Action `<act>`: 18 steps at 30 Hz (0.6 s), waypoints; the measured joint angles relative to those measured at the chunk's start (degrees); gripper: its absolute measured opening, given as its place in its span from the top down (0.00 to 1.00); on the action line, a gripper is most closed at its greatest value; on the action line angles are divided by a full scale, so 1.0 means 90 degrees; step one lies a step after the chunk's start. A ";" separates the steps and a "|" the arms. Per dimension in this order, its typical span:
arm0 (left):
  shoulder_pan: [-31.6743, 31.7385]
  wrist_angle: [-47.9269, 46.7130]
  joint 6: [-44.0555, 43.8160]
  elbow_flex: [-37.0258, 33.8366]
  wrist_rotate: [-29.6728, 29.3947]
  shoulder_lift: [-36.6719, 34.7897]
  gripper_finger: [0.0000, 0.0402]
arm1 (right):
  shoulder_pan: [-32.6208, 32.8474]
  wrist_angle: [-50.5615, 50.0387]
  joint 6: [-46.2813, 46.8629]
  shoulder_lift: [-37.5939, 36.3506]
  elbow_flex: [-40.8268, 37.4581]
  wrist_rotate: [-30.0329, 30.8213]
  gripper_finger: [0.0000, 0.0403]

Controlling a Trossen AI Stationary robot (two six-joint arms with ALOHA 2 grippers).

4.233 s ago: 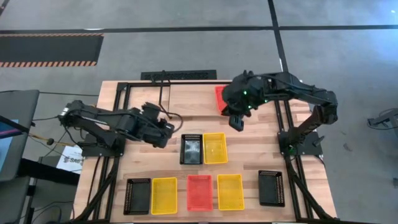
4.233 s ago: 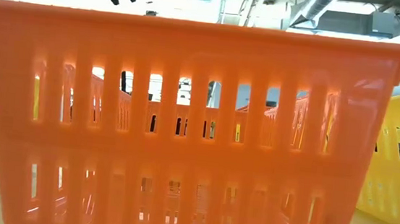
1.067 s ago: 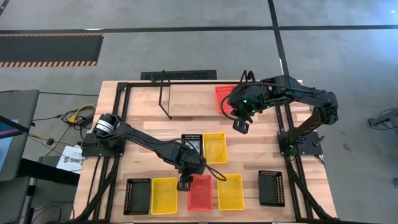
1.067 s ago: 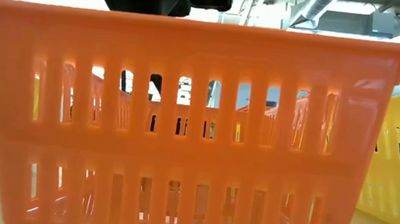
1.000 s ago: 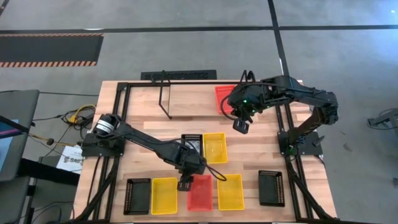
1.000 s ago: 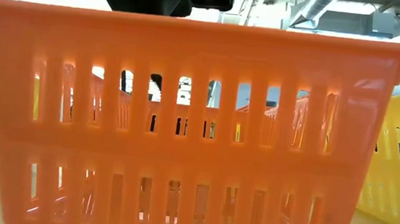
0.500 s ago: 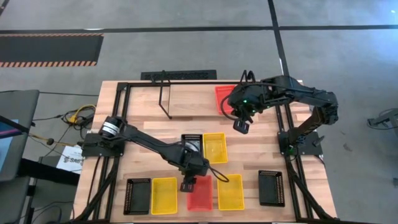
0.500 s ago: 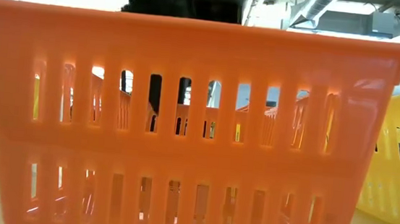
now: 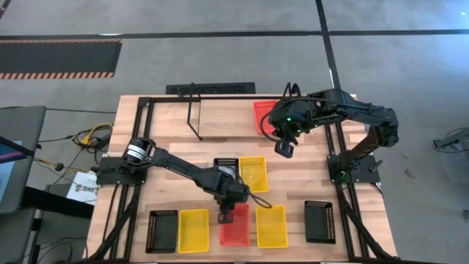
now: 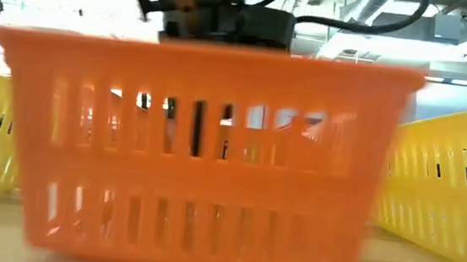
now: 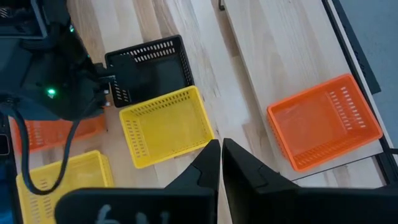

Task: Stack baskets on shelf by color
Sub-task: Stack the orange bin on top of the other stacked orange bins on the shelf

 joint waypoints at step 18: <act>0.0096 -0.3528 0.1050 0.3385 -0.1742 -0.0197 1.00 | 0.0000 -0.0476 0.0002 0.0000 0.0000 0.0013 0.91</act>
